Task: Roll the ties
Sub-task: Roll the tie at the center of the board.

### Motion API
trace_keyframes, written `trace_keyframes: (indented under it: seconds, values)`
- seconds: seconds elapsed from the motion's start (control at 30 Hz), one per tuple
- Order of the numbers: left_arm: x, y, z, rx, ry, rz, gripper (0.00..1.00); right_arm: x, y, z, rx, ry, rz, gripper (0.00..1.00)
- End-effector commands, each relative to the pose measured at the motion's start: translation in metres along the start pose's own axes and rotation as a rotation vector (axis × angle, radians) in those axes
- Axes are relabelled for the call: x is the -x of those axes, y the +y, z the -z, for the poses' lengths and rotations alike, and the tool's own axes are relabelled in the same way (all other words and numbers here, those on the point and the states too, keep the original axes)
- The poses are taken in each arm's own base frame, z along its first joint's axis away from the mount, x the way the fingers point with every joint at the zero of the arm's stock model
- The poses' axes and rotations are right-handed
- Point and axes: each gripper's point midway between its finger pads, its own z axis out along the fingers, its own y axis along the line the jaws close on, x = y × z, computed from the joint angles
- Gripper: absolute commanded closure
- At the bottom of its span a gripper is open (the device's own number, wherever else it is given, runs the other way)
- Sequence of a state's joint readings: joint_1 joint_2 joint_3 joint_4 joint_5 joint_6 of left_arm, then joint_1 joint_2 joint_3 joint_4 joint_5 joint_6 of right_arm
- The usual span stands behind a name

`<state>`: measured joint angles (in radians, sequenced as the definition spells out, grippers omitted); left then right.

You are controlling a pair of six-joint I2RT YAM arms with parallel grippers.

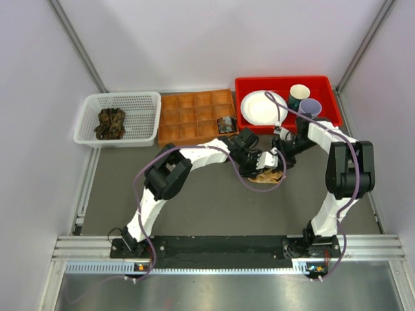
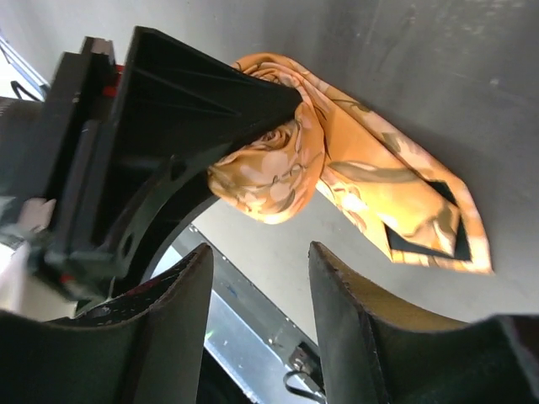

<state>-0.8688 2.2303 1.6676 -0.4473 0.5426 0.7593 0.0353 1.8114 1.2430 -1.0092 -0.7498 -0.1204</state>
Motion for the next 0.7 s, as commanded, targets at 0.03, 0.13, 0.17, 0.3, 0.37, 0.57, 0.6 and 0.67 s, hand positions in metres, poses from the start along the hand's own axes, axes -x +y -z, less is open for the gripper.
trace_keyframes:
  seconds: [0.03, 0.13, 0.17, 0.3, 0.37, 0.57, 0.6, 0.67]
  values:
    - [-0.099, -0.068, -0.017, -0.203, 0.288, 0.185, 0.98, 0.014, 0.004, -0.024, 0.041, -0.029, 0.055, 0.51]
    - [-0.098, -0.067, -0.019, -0.206, 0.285, 0.186, 0.98, 0.016, 0.004, -0.032, 0.056, -0.036, 0.045, 0.51]
    - [-0.098, -0.067, -0.019, -0.207, 0.284, 0.186, 0.98, 0.017, 0.005, -0.034, 0.066, -0.031, 0.038, 0.54]
    - [-0.098, -0.067, -0.020, -0.207, 0.279, 0.187, 0.95, 0.014, 0.005, -0.039, 0.053, -0.012, 0.056, 0.74]
    - [-0.099, -0.068, -0.020, -0.209, 0.278, 0.186, 0.91, 0.011, -0.003, -0.038, 0.006, 0.000, 0.069, 0.96]
    - [-0.090, -0.067, -0.022, -0.191, 0.198, 0.172, 0.66, 0.004, -0.028, -0.038, -0.083, 0.040, 0.058, 1.00]
    - [-0.083, -0.063, -0.019, -0.175, 0.168, 0.180, 0.59, 0.004, -0.031, -0.039, -0.093, 0.047, 0.052, 1.00]
    - [-0.074, -0.056, -0.021, -0.144, 0.088, 0.191, 0.53, 0.002, -0.038, -0.041, -0.119, 0.064, 0.034, 1.00]
